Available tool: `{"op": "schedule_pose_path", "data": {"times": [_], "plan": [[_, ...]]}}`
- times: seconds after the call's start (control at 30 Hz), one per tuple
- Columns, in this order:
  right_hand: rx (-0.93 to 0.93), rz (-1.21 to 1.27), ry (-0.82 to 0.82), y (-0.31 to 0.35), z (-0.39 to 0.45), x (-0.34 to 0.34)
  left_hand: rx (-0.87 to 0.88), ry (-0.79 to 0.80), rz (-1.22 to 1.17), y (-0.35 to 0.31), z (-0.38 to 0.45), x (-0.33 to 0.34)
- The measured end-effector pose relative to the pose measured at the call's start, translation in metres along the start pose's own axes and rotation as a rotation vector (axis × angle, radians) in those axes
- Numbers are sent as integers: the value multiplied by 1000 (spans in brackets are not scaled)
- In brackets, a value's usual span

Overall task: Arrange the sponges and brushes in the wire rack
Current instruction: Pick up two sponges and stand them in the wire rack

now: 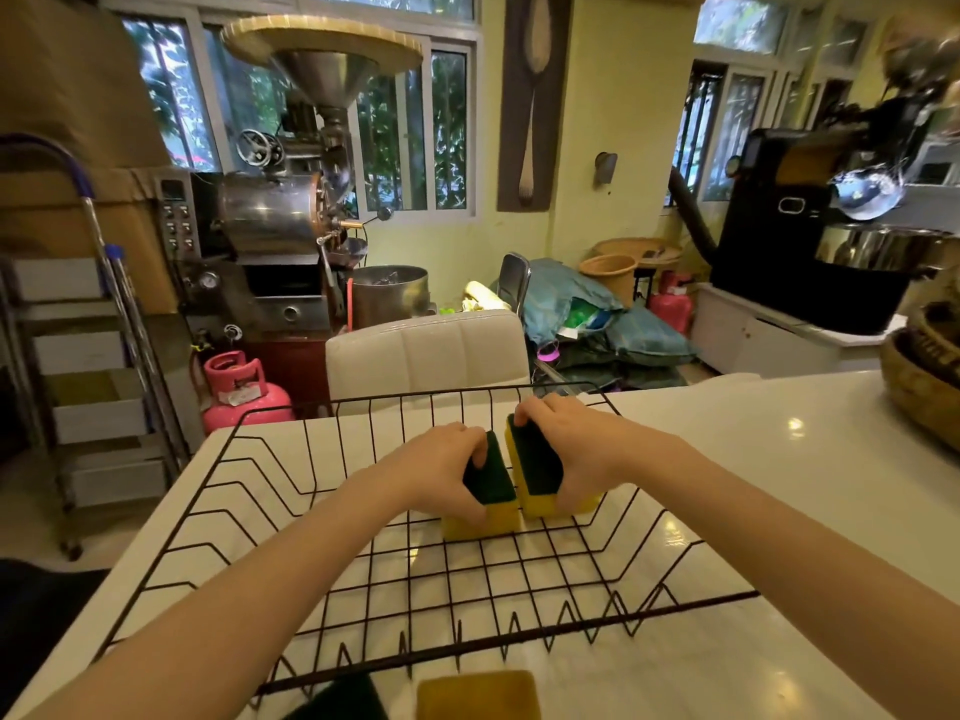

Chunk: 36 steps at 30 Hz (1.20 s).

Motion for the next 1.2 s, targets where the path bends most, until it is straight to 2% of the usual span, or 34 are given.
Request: {"op": "schedule_pose_path", "data": {"times": [0.3,0.5,0.83,1.0,1.2], "plan": [[0,-122,71,7,7,6,34,-16,-50,-4,-2,0],[64,-7,95,-1,3,8,41,8,-51,-4,-1,6],[42,-56,155,0,8,15,-35,36,-77,0,-3,11],[28,-30,127,0,7,15,-85,53,-82,-3,-7,13],[6,-145,98,9,0,8,-89,79,-66,-8,-25,-3]]}}
Point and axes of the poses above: each hand's wrist, its own z-axis towards the middle knuckle, its own x-axis out of the palm, y = z × x, the point moved 9 cm from there along z, towards the middle knuckle, and after that the axes turned 14 degrees about -x, right-handed, at the moved point
